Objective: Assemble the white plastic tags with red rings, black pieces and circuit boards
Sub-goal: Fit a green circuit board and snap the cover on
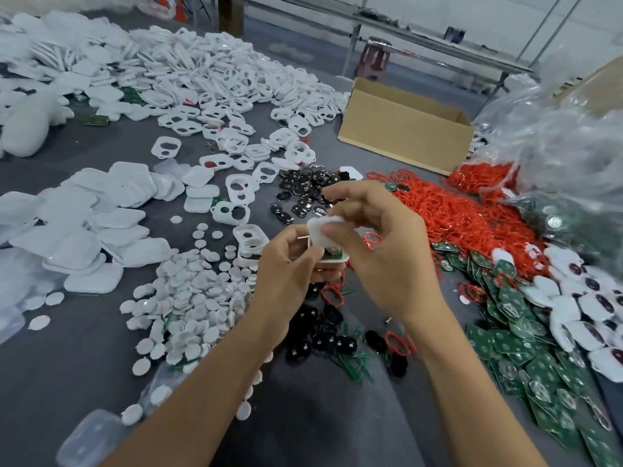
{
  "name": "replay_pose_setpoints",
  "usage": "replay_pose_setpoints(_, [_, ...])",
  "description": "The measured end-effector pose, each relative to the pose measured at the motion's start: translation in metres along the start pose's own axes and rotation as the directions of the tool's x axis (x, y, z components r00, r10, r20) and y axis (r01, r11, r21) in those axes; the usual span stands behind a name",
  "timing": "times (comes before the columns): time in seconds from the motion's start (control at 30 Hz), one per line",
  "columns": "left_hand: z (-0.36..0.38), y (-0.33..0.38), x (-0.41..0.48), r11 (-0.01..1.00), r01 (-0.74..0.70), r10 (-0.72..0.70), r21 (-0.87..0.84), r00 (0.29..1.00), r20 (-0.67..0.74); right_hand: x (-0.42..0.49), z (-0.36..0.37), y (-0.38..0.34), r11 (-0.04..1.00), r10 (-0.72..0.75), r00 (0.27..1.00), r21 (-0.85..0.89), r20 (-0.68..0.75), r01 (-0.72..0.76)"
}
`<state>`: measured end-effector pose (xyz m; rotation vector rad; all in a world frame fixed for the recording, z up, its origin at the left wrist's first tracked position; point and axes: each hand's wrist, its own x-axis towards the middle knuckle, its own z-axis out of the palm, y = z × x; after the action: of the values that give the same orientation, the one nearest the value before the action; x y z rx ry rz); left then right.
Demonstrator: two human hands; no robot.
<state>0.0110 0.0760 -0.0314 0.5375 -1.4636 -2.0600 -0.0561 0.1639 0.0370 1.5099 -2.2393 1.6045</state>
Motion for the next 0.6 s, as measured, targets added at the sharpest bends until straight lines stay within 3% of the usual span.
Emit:
replay_pose_setpoints(0.13, [-0.002, -0.002, 0.003, 0.998, 0.043, -0.044, -0.042, 0.999, -0.025, 0.006, -0.017, 0.018, 0.977, 0.076, 0.992, -0.205, 0.096, -0.055])
replay_pose_setpoints(0.27, [-0.003, -0.002, 0.003, 0.996, 0.068, -0.066, -0.050, 0.996, 0.055, 0.008, -0.017, 0.027, 0.965, 0.121, 0.962, -0.255, 0.243, -0.057])
replay_pose_setpoints(0.47, [-0.002, -0.002, 0.002, 0.993, 0.074, -0.068, -0.089, 0.995, 0.073, 0.007, -0.005, 0.038, 0.946, 0.093, 0.985, -0.321, 0.142, -0.043])
replay_pose_setpoints(0.6, [-0.005, -0.004, 0.006, 0.987, 0.082, -0.077, -0.139, 0.996, 0.043, 0.006, -0.003, 0.040, 0.912, -0.006, 0.987, -0.403, 0.159, 0.070])
